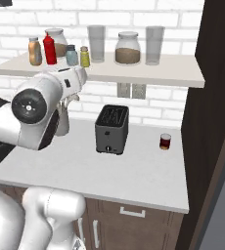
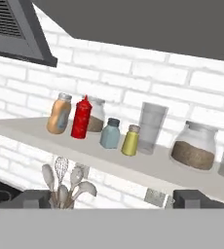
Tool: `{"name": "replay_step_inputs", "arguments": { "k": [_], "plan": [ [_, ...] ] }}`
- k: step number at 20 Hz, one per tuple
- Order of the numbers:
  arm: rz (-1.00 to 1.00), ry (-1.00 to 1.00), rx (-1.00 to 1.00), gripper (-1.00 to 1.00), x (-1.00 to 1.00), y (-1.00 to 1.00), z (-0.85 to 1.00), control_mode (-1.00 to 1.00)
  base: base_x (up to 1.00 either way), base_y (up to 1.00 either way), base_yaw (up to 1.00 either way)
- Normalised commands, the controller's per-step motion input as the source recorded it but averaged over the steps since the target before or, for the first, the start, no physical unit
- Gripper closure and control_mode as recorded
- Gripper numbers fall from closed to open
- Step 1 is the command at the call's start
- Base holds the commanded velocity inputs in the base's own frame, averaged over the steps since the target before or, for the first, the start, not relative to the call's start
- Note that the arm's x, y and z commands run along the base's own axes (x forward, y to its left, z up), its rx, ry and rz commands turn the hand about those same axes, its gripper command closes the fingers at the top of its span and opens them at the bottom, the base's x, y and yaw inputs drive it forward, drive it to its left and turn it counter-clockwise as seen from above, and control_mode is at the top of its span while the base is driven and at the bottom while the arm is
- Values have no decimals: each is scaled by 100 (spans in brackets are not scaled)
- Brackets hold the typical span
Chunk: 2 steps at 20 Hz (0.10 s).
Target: Put the shaker and condiment bottle from the counter next to their counterparts in the cabinet.
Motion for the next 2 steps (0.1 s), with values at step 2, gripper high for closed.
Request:
{"name": "replay_step_inputs", "arguments": {
  "k": [2],
  "plan": [
    [-10, -7, 0, -100, -89, -4, 22, -100, 0, 0, 0]
  ]
}}
